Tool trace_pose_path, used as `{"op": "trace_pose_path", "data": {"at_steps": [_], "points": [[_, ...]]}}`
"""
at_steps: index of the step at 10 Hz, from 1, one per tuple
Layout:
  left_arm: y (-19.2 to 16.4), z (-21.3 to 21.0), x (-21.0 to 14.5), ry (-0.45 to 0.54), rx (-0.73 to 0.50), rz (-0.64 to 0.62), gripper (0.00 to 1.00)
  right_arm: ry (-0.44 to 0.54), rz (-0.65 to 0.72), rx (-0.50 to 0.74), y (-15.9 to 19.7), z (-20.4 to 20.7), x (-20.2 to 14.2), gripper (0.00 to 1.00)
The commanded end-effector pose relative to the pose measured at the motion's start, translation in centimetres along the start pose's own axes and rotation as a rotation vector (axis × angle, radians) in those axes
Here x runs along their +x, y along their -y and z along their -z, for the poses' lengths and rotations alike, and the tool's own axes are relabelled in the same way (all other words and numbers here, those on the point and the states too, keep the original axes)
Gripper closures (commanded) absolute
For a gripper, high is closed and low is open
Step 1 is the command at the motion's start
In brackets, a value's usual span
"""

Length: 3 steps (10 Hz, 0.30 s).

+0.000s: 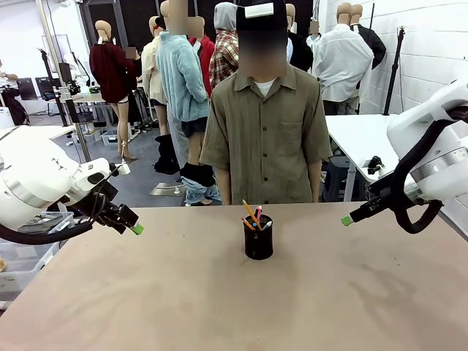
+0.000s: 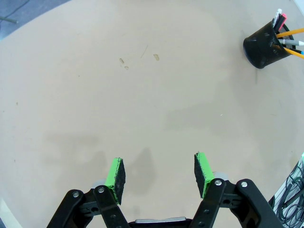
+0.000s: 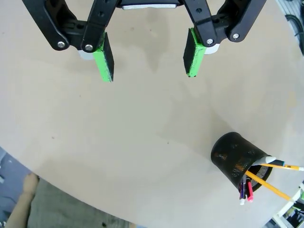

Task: Place the pens into the pen holder.
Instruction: Pick up a writing instrument from the table and place it into the Pen holder.

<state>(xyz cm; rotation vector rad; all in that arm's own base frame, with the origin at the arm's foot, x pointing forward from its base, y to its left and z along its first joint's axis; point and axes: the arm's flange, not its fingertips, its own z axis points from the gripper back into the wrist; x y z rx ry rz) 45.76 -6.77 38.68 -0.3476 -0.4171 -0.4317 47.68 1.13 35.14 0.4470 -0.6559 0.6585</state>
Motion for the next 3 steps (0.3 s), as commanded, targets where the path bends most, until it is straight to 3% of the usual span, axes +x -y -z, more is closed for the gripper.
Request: {"op": "trace_pose_path", "data": {"at_steps": [1, 3], "points": [[-0.31, 0.11, 0.07, 0.011, -0.004, 0.018, 0.24, 0.016, -0.014, 0.014, 0.20, 0.34, -0.10, 0.26], [-0.31, 0.11, 0.07, 0.011, -0.004, 0.018, 0.24, 0.016, -0.014, 0.014, 0.20, 0.34, -0.10, 0.26]]}}
